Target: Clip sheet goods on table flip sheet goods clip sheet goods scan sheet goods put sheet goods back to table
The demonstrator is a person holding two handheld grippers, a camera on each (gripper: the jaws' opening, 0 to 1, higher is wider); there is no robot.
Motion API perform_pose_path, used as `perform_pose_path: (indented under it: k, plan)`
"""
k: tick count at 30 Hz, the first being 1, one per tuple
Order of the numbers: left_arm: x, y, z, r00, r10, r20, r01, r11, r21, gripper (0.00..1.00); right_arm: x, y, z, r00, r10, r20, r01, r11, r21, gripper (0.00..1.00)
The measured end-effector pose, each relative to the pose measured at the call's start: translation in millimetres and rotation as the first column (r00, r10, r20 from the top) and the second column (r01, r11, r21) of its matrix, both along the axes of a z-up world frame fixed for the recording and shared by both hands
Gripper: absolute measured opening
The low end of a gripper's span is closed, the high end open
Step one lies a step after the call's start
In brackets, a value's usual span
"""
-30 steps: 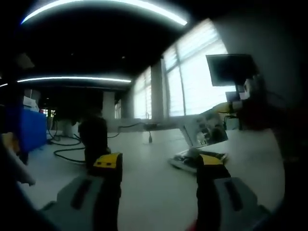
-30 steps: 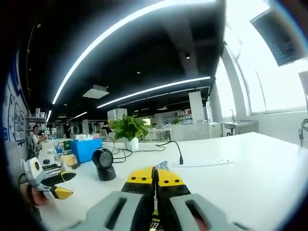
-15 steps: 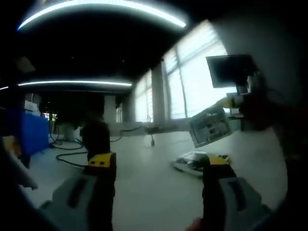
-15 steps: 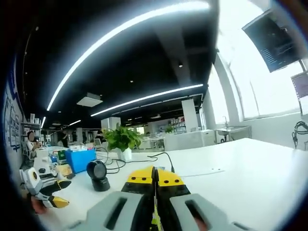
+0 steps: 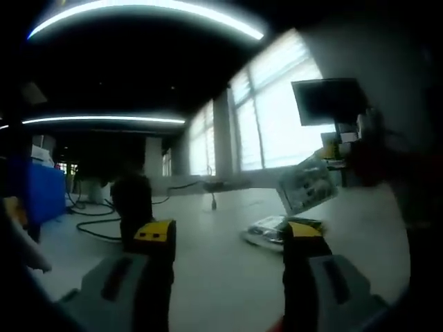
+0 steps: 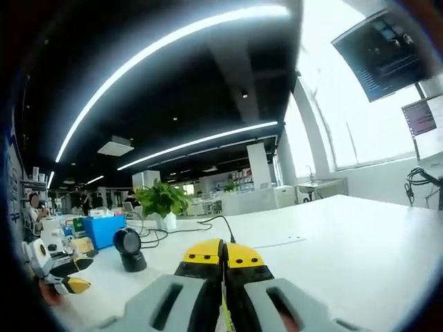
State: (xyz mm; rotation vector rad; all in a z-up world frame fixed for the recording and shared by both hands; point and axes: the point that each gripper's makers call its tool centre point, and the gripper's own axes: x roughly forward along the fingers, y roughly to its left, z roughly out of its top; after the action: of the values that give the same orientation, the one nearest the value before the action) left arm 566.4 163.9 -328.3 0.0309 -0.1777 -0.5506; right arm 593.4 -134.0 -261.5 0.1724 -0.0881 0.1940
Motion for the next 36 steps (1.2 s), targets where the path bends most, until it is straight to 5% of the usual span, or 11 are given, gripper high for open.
perform_pose_path:
  k: [11, 16, 22, 36]
  plan:
    - [-0.7, -5, -1.8, 0.999, -0.033, -0.002, 0.033, 0.999, 0.008, 0.49, -10, -56, -21.7, 0.985, -0.173, 0.002, 0.173, 0.984, 0.051, 0.0]
    - [0.8, -2, -7.3, 0.999, -0.016, -0.029, 0.017, 1.0, 0.02, 0.38, -13, -83, -41.0, 0.967, -0.254, -0.032, 0.256, 0.954, 0.155, 0.0]
    - [0.7, -2, -8.6, 0.999, -0.016, -0.034, 0.017, 0.999, 0.027, 0.38, -16, -106, -64.9, 0.95, -0.3, -0.092, 0.313, 0.914, 0.258, 0.0]
    - [4.0, -7, -16.1, 0.998, -0.014, -0.062, 0.018, 0.998, 0.065, 0.41, -26, -123, -76.7, 0.916, -0.387, -0.104, 0.4, 0.887, 0.231, 0.0]
